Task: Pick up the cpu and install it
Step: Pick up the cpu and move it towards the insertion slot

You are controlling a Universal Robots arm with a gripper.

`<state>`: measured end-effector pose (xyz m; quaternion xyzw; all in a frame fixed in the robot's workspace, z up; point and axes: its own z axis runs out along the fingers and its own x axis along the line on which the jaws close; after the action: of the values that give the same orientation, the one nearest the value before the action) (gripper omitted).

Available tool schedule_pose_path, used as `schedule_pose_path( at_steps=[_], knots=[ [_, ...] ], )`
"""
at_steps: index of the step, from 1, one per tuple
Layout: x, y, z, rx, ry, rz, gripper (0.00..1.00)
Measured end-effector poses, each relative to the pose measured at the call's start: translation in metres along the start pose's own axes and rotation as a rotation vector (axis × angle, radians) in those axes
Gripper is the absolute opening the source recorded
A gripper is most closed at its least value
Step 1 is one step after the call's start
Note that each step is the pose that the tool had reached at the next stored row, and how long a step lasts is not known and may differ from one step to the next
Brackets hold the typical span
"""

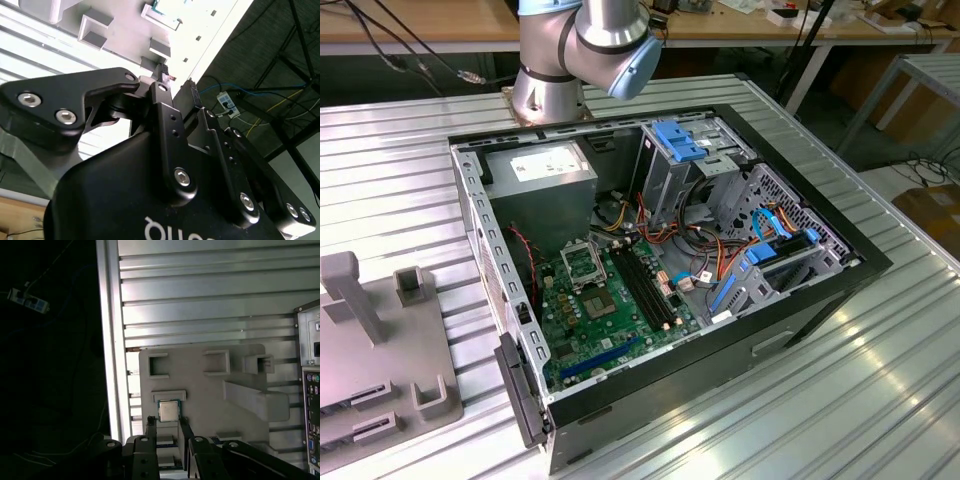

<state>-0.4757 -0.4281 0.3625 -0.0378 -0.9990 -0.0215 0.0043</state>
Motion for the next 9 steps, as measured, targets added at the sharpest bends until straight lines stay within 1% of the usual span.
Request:
schedule_pose_path(
  at_steps=[4, 5, 9],
  knots=[
    [0.0001, 0.0000, 0.0002, 0.0000, 0.0000, 0.000, 0.32],
    [0.0001, 0.0000, 0.0002, 0.0000, 0.0000, 0.000, 0.39],
    [0.0002, 0.0000, 0.0004, 0.0000, 0.0000, 0.000, 0.39]
  ],
)
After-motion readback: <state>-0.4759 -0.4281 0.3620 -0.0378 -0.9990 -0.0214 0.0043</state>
